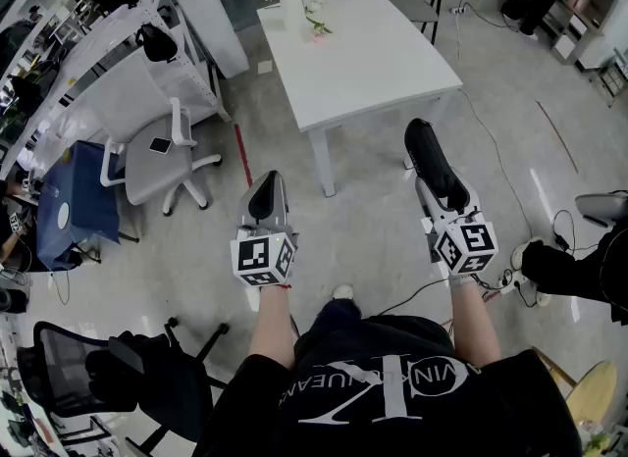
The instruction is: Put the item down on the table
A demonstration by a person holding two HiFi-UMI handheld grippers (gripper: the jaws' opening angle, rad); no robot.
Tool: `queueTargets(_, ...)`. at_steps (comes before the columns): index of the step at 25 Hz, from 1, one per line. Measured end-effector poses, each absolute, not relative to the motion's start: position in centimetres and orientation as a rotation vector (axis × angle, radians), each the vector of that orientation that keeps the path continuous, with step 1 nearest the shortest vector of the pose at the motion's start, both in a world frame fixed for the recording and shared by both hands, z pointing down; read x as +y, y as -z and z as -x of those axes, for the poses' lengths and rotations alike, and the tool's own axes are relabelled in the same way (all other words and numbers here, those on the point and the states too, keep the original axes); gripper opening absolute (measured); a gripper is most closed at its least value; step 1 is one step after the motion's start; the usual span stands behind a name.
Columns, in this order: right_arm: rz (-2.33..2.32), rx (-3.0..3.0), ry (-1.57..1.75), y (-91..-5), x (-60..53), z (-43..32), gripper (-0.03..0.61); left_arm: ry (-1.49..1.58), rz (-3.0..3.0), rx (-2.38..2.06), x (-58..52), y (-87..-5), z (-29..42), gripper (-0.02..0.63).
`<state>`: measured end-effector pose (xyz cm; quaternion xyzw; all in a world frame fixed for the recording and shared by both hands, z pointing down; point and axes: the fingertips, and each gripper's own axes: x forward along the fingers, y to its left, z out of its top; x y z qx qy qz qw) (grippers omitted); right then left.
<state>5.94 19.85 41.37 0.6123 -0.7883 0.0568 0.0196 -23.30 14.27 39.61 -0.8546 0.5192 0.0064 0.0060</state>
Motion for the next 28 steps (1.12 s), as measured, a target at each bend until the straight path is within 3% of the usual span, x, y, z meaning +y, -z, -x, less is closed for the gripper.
queueTargets(18,-2.010,-2.356,-0.165,-42.1,16.4,-4.5,0.265,-0.046,2.724,1.592,8.5,-41.2,25.8,0.009)
queueTargets(28,-2.058,-2.334,-0.173,-42.1,15.3,-5.6,0.265,-0.045,2.783,1.514,6.1,-41.6,23.4,0.009)
